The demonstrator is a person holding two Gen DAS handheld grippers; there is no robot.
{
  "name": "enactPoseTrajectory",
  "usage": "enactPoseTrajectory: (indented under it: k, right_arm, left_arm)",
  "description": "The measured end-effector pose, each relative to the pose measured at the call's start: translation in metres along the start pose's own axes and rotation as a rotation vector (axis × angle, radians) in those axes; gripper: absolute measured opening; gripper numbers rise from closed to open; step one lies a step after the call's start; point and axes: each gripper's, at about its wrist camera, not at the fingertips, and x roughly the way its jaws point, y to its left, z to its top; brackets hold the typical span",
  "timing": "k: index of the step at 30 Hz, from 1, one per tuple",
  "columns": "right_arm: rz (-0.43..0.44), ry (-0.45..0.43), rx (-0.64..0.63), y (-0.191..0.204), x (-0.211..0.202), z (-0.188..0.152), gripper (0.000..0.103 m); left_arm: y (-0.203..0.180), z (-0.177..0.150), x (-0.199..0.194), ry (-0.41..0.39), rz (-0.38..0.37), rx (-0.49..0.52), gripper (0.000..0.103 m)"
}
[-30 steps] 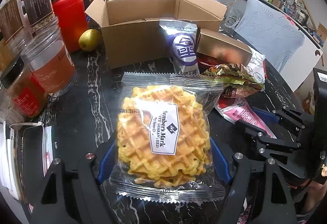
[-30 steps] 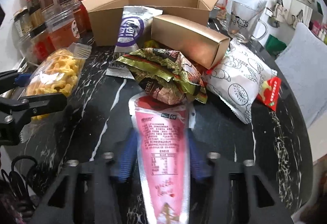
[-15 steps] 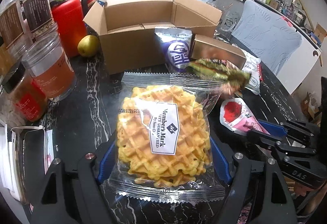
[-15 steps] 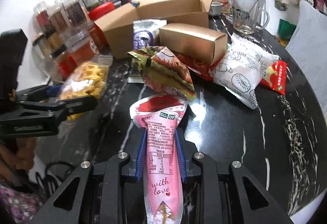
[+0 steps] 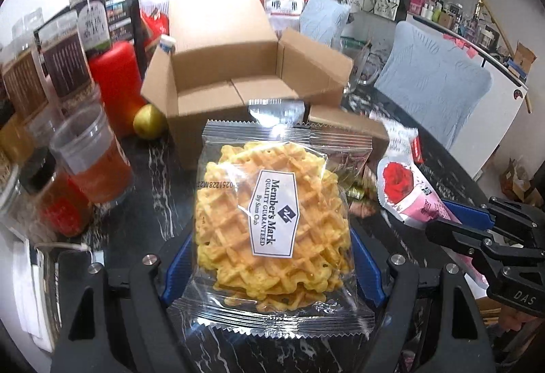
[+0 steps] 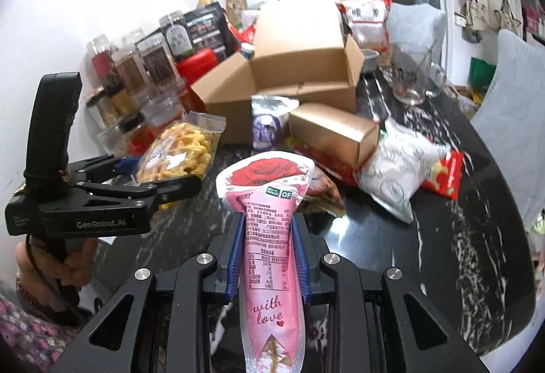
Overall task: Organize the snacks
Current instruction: 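Lift the waffle with the left tool while the right tool lifts the pink pouch, then lower the waffle into the box with the left tool while the right tool drops the pouch in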
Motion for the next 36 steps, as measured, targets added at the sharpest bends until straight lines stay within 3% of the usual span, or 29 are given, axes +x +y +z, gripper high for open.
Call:
enactPoseTrajectory:
  k: [11,36]
  right_arm:
    - [0.015,-0.073,0.014,-0.011,0.011,0.043,0.027]
    - [0.044,-0.153,-0.062,-0.045,0.085,0.171,0.027]
  left_arm:
    - [0.004,0.045,0.004,-0.075,0.011,0.014,0.08]
    - [0.04,0.173,0.07,-0.186,0.06,-0.018,0.08]
